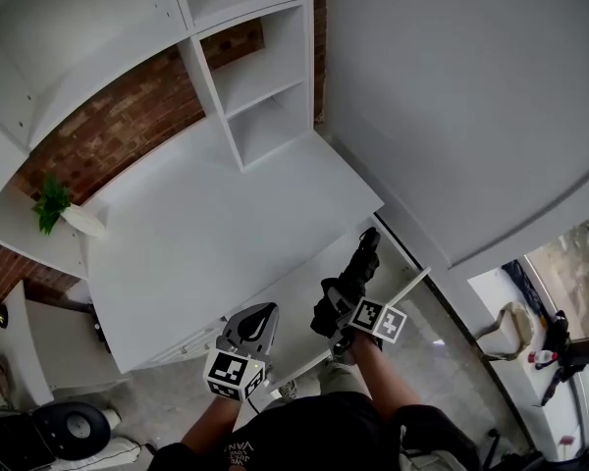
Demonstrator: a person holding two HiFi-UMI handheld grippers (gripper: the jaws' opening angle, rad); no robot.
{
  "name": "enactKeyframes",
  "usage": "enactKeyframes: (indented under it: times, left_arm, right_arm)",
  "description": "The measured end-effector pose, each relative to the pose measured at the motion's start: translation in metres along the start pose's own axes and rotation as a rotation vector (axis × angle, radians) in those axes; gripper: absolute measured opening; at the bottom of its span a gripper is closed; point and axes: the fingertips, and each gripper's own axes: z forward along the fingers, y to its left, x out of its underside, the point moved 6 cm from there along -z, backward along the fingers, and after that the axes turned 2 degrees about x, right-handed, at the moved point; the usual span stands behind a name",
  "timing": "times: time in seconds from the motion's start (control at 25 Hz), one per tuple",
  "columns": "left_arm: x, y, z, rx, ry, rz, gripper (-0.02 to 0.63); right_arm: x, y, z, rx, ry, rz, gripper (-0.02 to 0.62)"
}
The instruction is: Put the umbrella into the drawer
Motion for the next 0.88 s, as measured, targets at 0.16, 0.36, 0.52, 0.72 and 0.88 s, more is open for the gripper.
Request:
enactKeyframes:
  times: [0.16,0.36,0.52,0.72,0.88]
  left_arm:
    - [0.005,0.009,0.013,-0.028,0.023,-0.026,0.006]
    - [0.011,0.016,0.03,-0.052,0.045,-0.064,0.006]
    - [0.015,0.019,0.039,-0.063,0.062,-0.082,0.006]
    - [0.022,0.021,0.046,-0.074,0.083,-0.091,0.006]
    - [0.028,0.021,0.05,-0.075,0.101,-0.098,0.006]
  right_arm:
    - [-0.01,-0.015,0.028,0.036,0.027,0.015,0.268]
    - [-0.016,-0.033,0.062,0.086,0.07,0.048,0.268]
    - [-0.018,-0.046,0.087,0.131,0.104,0.052,0.268]
    - [-0.026,-0.067,0.108,0.193,0.108,0.071,0.268]
    - [-0.03,-0.084,0.12,0.237,0.119,0.084,0.268]
